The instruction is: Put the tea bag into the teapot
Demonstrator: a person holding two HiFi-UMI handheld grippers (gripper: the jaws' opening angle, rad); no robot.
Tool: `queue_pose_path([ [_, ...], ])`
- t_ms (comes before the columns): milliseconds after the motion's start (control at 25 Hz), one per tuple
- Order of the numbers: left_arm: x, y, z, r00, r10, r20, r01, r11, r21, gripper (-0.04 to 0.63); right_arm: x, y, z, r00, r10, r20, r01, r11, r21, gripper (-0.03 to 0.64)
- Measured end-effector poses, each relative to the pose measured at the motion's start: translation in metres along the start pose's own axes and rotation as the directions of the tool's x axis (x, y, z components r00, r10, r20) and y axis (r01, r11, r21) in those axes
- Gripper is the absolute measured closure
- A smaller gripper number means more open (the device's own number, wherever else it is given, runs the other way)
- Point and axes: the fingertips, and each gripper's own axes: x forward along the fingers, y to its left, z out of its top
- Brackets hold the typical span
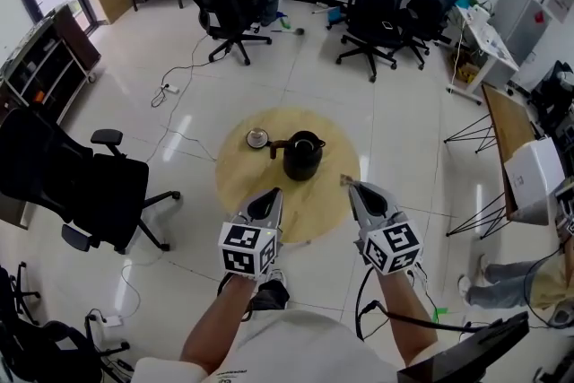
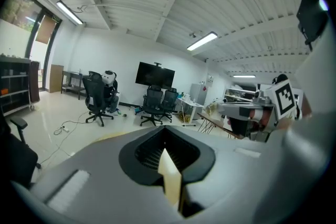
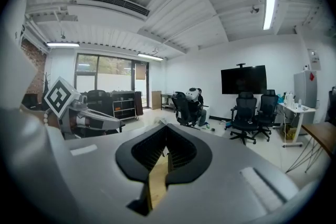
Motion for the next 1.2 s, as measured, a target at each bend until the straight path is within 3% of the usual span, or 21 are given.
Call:
queue_pose_path([
  [560,0.049,0.042,-0.004,0.999,0.000,-0.044,-0.001,1.000,-0.016,0.583,0.105,-0.035,0.012,1.000,0.007,-0.024,-0.008,1.000,-0.025,0.614],
  [840,0.072,0.056,-0.015,0.998,-0.003,-0.070,0.000,0.999,-0.045,0.583,0.154,-0.052,-0.020,0.993,-0.009,-0.119,0.005,1.000,-0.030,0.614],
  [1200,0.091,0.070,-0.030,0.994,0.001,-0.106,-0.009,0.997,-0.079,0.583,0.216,-0.068,-0.085,0.956,-0.035,-0.292,0.026,0.999,-0.034,0.612],
])
